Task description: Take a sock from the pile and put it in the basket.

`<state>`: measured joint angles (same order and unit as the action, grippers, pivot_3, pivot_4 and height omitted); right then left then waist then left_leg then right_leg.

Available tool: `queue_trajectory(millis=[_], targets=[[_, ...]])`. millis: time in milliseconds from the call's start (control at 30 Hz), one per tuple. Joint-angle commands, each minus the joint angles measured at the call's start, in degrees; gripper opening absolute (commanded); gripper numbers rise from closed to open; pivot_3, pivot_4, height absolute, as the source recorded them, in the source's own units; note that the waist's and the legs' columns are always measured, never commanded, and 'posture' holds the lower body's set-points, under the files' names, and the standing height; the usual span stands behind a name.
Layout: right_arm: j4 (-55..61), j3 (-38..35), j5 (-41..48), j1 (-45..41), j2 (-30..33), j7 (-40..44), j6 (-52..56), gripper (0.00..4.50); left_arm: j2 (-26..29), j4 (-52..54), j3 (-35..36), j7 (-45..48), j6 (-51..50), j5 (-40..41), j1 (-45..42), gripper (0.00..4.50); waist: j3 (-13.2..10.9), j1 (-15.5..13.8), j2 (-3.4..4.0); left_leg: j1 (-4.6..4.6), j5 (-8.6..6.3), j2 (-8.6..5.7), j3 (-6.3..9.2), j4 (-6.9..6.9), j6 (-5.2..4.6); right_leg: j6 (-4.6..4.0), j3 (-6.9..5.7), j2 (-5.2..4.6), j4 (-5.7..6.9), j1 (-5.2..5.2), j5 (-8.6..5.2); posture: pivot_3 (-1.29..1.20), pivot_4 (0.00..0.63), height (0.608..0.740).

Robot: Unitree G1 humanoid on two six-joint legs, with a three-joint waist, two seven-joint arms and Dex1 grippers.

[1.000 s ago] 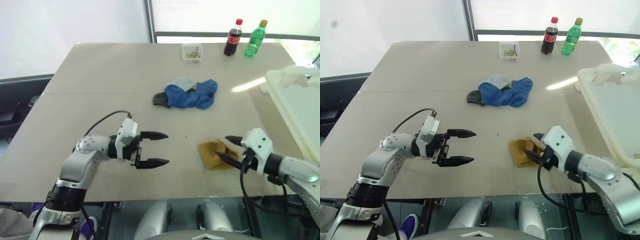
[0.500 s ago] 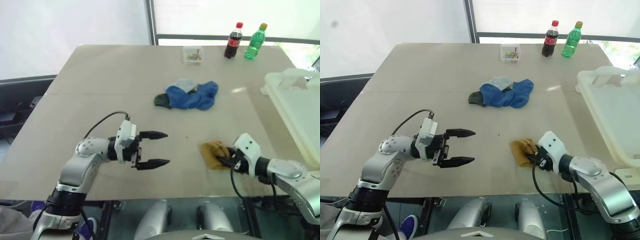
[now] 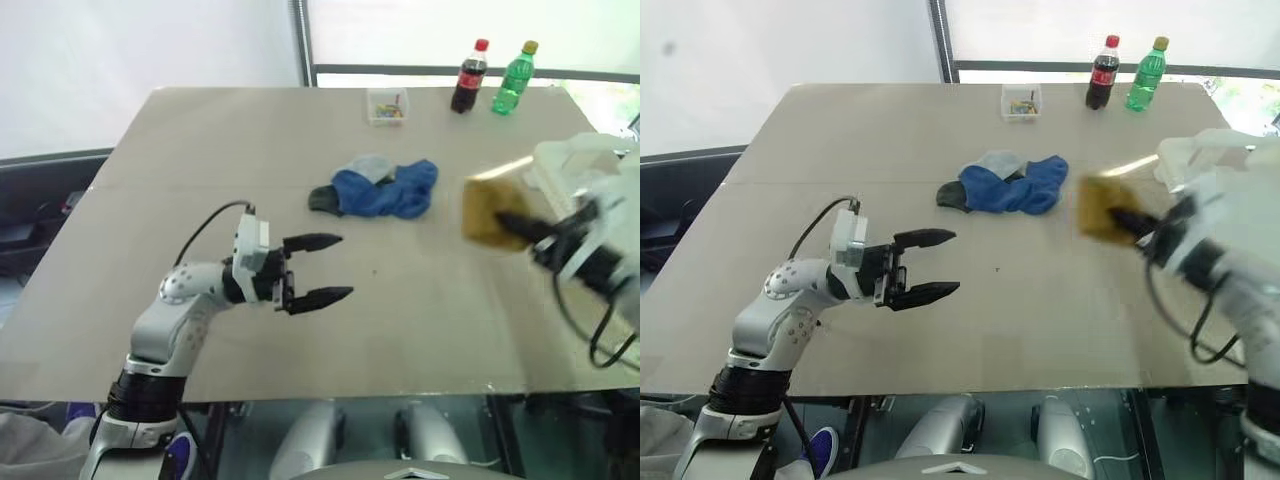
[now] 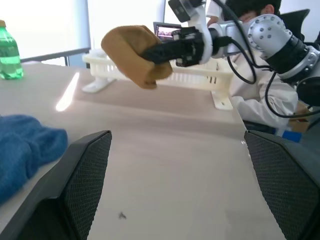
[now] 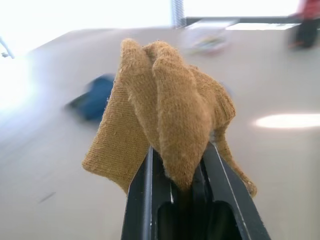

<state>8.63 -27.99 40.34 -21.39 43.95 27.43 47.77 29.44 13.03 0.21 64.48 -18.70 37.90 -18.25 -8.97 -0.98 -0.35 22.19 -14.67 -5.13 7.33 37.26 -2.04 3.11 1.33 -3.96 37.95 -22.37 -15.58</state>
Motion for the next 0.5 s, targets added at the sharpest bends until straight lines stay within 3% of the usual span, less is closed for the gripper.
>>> queue_trajectory(millis=[33, 167, 300, 467, 500], targets=[[-13.98, -5.08, -4.23, -7.49, 5.56, -6.97, 1.60, 0.02, -1.45, 2.35, 0.82, -3.44, -1.66, 1.71, -2.24, 4.50, 0.02, 0.16, 0.00, 0.15, 0.13, 0.00, -0.06, 0.01, 0.21, 0.00, 0.05, 0.00, 0.03, -0.16, 0.00, 0.00, 0.150, 0.740], [-29.18, -1.94, -8.16, -12.29, 10.78, -3.49, 0.47, 0.02, -3.25, 2.35, 1.36, -5.11, -1.50, 2.27, -4.22, 4.50, 0.02, 0.50, 0.00, 0.56, 0.15, 0.07, -0.30, 0.04, 0.22, -0.01, 0.22, 0.06, 0.03, -0.62, 0.01, 0.00, 0.150, 0.740], [-38.33, 2.23, -10.73, -12.18, 10.15, 1.16, -0.31, 0.02, -3.45, 3.08, 1.12, -5.75, -1.91, 2.45, -4.55, 4.50, 0.03, 1.60, 0.03, 0.63, 0.12, 0.13, -0.61, 0.08, 0.16, 0.01, 0.47, 0.11, 0.12, -0.74, 0.02, 0.00, 0.150, 0.740], [-53.05, 7.16, -17.84, -15.32, 10.62, 2.35, -8.55, 0.02, -3.48, 3.74, -0.01, -5.75, -1.59, 1.66, -2.58, 4.50, 0.05, 1.79, 0.02, 0.45, 0.12, 0.16, -0.82, 0.12, 0.14, 0.13, 0.51, 0.20, 0.18, -0.67, 0.09, 0.00, 0.150, 0.740], [-54.46, 8.01, -18.64, -15.64, 10.87, 3.81, -9.65, 0.80, -3.47, 3.76, -0.09, -5.74, -1.49, 1.58, -2.39, 4.50, 0.05, 1.77, 0.00, 0.44, 0.11, 0.17, -0.79, 0.15, 0.13, 0.14, 0.49, 0.21, 0.15, -0.63, 0.10, 0.00, 0.150, 0.740]])
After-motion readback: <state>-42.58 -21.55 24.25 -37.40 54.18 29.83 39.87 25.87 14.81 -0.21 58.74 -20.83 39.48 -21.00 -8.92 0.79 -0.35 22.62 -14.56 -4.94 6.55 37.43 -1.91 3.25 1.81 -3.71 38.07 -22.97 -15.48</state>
